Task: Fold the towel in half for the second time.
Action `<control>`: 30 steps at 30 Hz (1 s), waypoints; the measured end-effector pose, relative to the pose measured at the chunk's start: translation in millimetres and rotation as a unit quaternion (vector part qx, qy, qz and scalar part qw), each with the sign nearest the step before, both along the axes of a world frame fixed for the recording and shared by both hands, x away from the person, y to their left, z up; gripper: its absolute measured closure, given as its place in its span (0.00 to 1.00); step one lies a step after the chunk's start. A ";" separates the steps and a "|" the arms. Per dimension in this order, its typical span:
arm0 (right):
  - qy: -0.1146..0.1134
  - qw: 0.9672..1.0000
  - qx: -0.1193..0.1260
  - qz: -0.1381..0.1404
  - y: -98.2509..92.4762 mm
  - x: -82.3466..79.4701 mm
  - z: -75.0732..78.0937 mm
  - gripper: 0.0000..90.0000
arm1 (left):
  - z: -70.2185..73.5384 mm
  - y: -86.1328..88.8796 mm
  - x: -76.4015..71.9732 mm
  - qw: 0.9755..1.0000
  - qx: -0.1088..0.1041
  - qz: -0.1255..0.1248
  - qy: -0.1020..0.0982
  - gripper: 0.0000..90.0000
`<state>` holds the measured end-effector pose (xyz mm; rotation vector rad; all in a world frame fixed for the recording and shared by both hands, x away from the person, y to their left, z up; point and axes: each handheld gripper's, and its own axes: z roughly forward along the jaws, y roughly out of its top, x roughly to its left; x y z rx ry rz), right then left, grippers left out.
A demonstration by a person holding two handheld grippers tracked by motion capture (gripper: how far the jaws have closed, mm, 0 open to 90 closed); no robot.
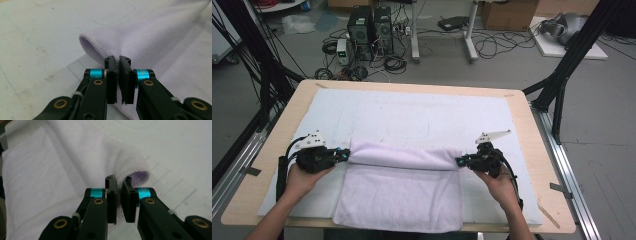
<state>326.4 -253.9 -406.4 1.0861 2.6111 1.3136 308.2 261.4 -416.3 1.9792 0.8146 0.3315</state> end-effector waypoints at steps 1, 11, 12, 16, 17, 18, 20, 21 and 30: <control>0.002 1.000 -0.001 0.002 -0.2 -2.9 -3.9 0.93 | -1.5 0.3 -2.8 1.000 0.003 -0.002 0.003 0.93; 0.003 1.000 -0.015 -0.008 -6.2 -12.6 -14.7 0.68 | -6.0 18.3 -9.6 0.999 0.025 -0.006 0.034 0.69; 0.000 1.000 -0.016 -0.013 -6.5 -12.2 -11.8 0.63 | -4.0 19.1 -8.9 0.999 0.024 -0.005 0.033 0.66; -0.015 0.999 -0.022 -0.020 -4.2 -5.0 0.3 0.53 | 4.6 16.0 -1.6 0.999 0.017 -0.003 0.032 0.58; -0.016 0.999 -0.026 -0.019 -3.0 -2.6 2.8 0.52 | 6.6 14.5 1.1 0.999 0.018 -0.003 0.031 0.56; -0.018 0.999 -0.027 -0.016 -1.7 0.2 4.7 0.52 | 8.1 12.6 4.1 0.999 0.016 -0.004 0.031 0.55; -0.020 0.999 -0.027 -0.014 1.0 6.4 6.4 0.49 | 10.6 8.9 11.4 0.999 0.018 -0.008 0.031 0.54; -0.016 0.999 -0.027 -0.014 2.4 10.0 6.7 0.48 | 11.4 6.1 16.4 0.999 0.019 -0.007 0.033 0.54; 0.005 0.999 -0.037 0.003 16.5 32.7 1.7 0.47 | 4.2 -18.8 45.7 0.998 0.021 -0.012 0.052 0.43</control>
